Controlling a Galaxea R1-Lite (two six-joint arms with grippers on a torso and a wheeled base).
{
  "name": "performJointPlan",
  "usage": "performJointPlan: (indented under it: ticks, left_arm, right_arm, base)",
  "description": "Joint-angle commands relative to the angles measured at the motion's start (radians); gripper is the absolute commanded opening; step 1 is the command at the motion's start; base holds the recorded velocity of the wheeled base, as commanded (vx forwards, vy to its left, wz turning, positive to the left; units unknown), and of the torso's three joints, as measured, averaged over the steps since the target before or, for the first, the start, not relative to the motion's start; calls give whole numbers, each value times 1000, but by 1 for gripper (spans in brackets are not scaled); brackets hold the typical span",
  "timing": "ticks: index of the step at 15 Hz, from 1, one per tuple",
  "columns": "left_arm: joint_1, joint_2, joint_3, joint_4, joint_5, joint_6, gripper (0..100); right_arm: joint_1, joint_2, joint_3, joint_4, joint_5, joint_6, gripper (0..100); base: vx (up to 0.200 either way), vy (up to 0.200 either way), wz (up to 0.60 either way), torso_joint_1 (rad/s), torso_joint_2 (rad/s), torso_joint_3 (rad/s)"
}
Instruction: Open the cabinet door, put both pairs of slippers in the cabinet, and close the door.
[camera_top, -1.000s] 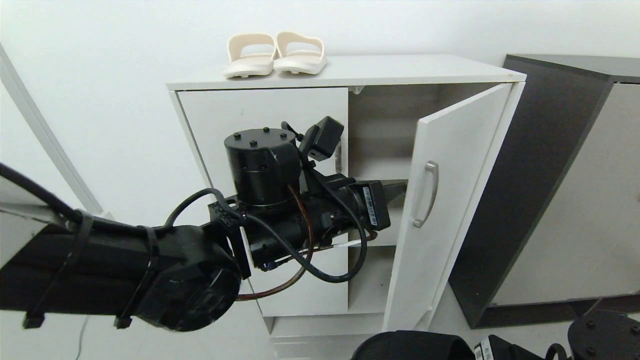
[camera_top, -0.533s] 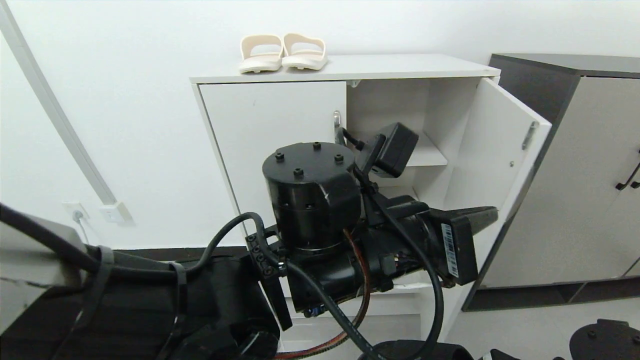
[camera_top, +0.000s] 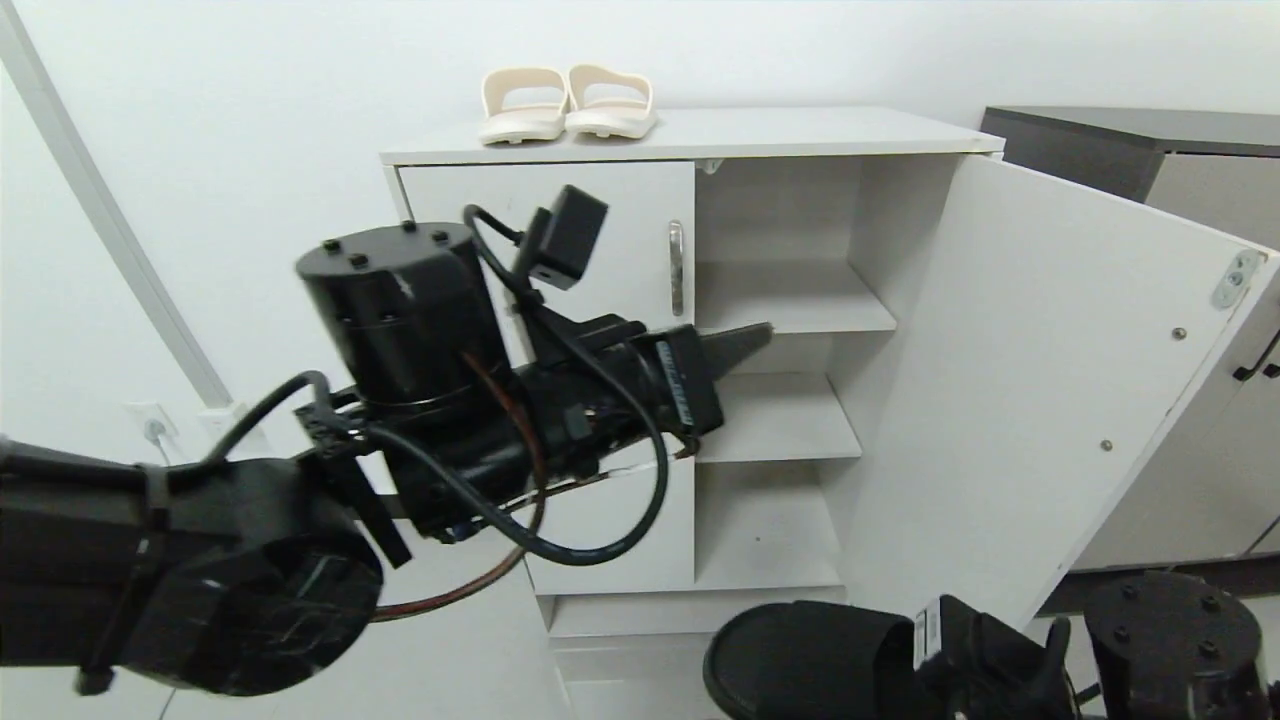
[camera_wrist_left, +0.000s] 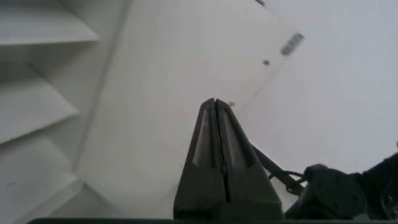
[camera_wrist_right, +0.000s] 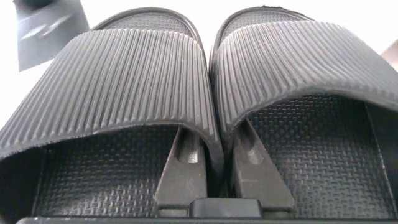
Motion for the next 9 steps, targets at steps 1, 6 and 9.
performJointPlan:
  ticks: [1,6,9]
  left_arm:
    - [90,-181,137,15,7,14,0]
    - [243,-415,428,128,323,268,0]
    - [295,-614,575,147,608,348,0]
  right_arm:
    - [-41,72,-99,-1,-125,68,0]
    - [-32,300,-398,-1,-674,237,0]
    - [-64,394,-534,2,-870,258,0]
  base:
    - [0,0,0,0,0,0]
    - [0,0,0,0,0,0]
    - [0,0,0,0,0,0]
